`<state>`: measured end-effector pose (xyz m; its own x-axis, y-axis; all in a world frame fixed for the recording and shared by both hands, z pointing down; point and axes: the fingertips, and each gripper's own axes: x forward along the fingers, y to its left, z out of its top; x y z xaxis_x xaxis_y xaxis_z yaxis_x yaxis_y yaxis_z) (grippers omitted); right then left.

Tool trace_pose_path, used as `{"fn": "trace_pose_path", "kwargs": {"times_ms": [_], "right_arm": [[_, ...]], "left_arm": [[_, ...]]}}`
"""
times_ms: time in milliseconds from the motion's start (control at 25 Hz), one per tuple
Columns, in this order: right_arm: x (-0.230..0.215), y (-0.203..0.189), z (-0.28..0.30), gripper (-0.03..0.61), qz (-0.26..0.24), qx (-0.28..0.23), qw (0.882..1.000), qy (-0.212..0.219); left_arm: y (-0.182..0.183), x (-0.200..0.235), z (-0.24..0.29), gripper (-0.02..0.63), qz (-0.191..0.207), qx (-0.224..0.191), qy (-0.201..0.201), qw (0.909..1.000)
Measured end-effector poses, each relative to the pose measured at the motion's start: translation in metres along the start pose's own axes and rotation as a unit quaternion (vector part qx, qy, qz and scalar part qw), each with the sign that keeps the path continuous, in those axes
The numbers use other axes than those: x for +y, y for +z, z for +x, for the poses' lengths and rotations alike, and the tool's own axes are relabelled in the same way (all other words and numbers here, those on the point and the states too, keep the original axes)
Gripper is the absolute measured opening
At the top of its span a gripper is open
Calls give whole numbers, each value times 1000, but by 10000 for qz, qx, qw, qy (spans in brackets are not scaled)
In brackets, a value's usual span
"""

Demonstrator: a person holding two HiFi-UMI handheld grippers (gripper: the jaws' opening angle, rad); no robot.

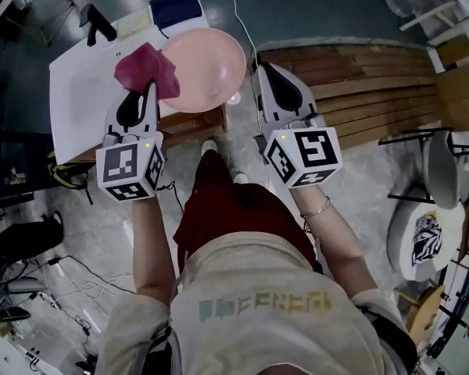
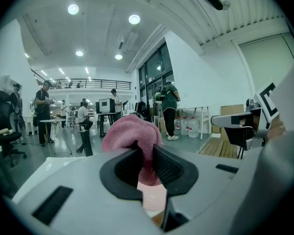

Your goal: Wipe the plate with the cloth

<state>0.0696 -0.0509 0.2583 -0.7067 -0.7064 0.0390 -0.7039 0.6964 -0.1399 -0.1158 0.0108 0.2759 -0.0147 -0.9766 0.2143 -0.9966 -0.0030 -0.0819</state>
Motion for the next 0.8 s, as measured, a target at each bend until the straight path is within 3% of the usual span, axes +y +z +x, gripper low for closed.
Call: {"fn": "trace_pose_path", "kwargs": {"times_ms": [240, 800], "right_arm": [[15, 6, -23, 37, -500, 58, 9987, 24], [25, -5, -61, 37, -1024, 362, 9940, 137]], "left_arm": [[11, -10, -28, 66, 61, -110, 25, 9999], [14, -32, -76, 66, 43, -168, 99, 9998]]}}
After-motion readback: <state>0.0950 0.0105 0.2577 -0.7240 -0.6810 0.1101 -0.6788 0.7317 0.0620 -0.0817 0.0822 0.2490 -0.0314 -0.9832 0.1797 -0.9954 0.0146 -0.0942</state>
